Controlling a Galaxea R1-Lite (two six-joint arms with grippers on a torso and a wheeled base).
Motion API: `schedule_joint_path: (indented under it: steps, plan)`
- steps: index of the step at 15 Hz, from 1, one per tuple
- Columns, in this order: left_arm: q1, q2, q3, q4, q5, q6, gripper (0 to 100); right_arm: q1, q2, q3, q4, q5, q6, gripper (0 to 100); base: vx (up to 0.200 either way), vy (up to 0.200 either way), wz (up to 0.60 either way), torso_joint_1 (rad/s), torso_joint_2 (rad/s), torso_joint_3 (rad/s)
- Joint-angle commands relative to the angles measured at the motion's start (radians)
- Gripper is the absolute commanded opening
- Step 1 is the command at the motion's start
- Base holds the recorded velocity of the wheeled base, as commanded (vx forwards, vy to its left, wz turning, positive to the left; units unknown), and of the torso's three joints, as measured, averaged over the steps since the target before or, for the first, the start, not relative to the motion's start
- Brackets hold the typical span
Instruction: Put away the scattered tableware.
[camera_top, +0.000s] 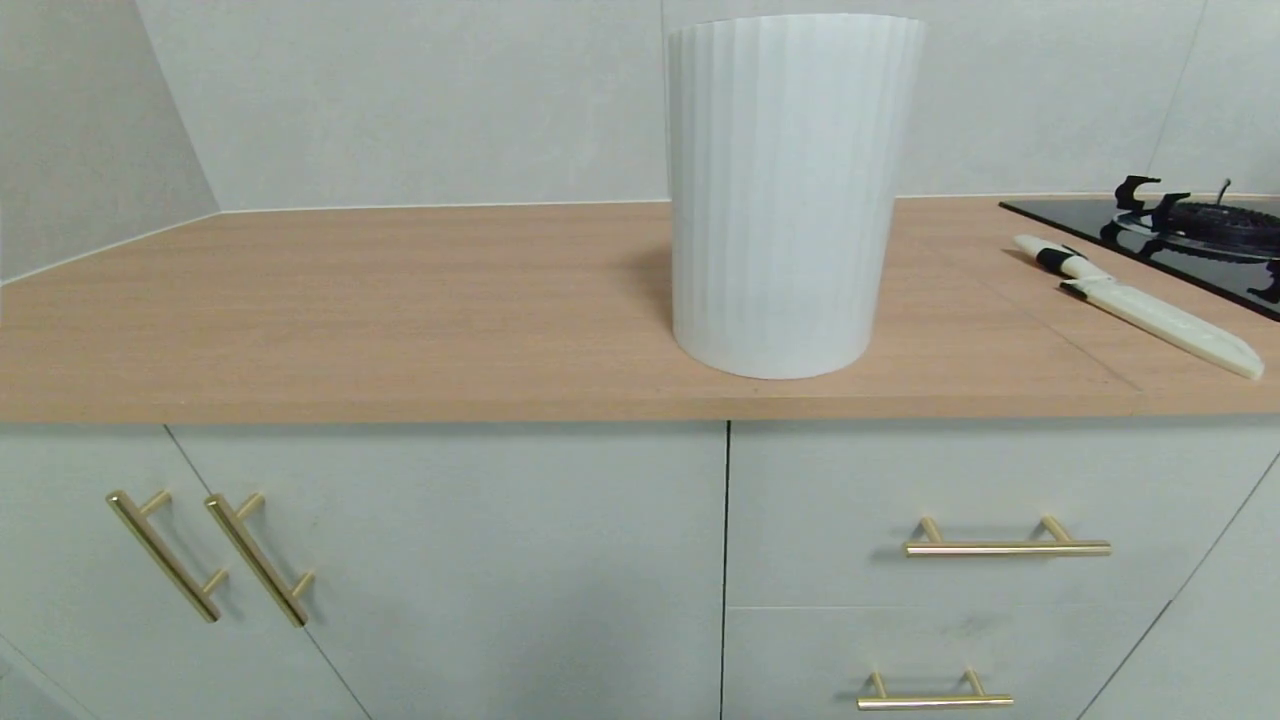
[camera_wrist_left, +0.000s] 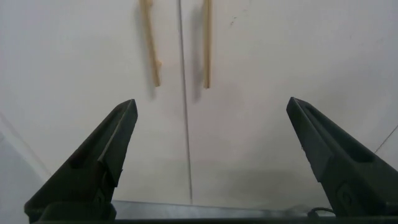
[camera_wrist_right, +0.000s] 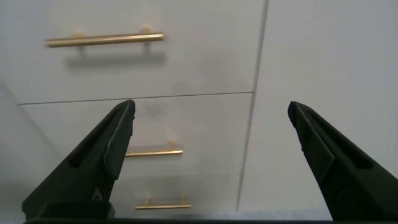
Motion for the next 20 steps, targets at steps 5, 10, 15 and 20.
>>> schedule_joint_path:
  steps: [5, 10, 15, 20]
  plan:
    - [0.0, 0.0, 0.0, 0.001, 0.001, -0.001, 100, 0.0, 0.001, 0.0, 0.0, -0.001, 0.0, 100, 0.0, 0.0, 0.0, 0.0, 0.0, 0.0]
    - [0.0, 0.0, 0.0, 0.001, 0.001, -0.001, 100, 0.0, 0.001, 0.0, 0.0, -0.001, 0.0, 100, 0.0, 0.0, 0.0, 0.0, 0.0, 0.0]
    - [0.0, 0.0, 0.0, 0.001, 0.001, -0.001, 100, 0.0, 0.001, 0.0, 0.0, -0.001, -0.002, 100, 0.0, 0.0, 0.0, 0.0, 0.0, 0.0]
    - [0.0, 0.0, 0.0, 0.001, 0.001, -0.001, 100, 0.0, 0.001, 0.0, 0.0, -0.001, -0.002, 100, 0.0, 0.0, 0.0, 0.022, -0.09, -0.071]
